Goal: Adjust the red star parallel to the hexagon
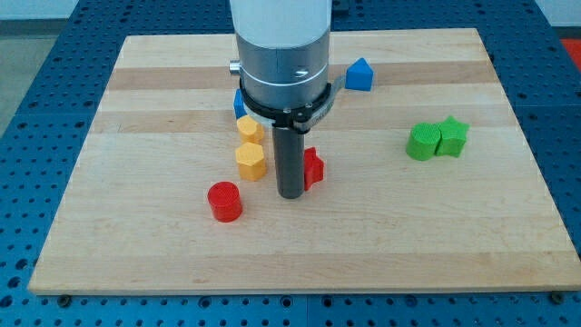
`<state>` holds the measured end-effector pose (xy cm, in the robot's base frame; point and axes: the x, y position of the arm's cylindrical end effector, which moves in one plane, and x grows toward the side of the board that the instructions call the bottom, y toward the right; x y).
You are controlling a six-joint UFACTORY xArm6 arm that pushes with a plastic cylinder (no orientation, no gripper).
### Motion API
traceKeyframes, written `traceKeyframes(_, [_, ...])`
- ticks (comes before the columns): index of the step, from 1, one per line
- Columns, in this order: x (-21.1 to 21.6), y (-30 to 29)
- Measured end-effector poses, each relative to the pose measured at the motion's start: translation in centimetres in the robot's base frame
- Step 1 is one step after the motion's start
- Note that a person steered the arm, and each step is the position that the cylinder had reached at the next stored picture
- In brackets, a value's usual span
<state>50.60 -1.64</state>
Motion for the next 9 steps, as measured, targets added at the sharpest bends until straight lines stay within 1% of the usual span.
traceKeyframes(1, [0.1, -0.1])
traceKeyframes(2, [2.0, -0.6])
traceKeyframes(3, [2.8, 0.3])
traceKeyframes(4, [2.0, 2.0])
traceKeyframes(5, [1.2, 2.5])
traceKeyframes(7, [-0.2, 2.5])
traceKeyframes(9, [-0.7, 2.5])
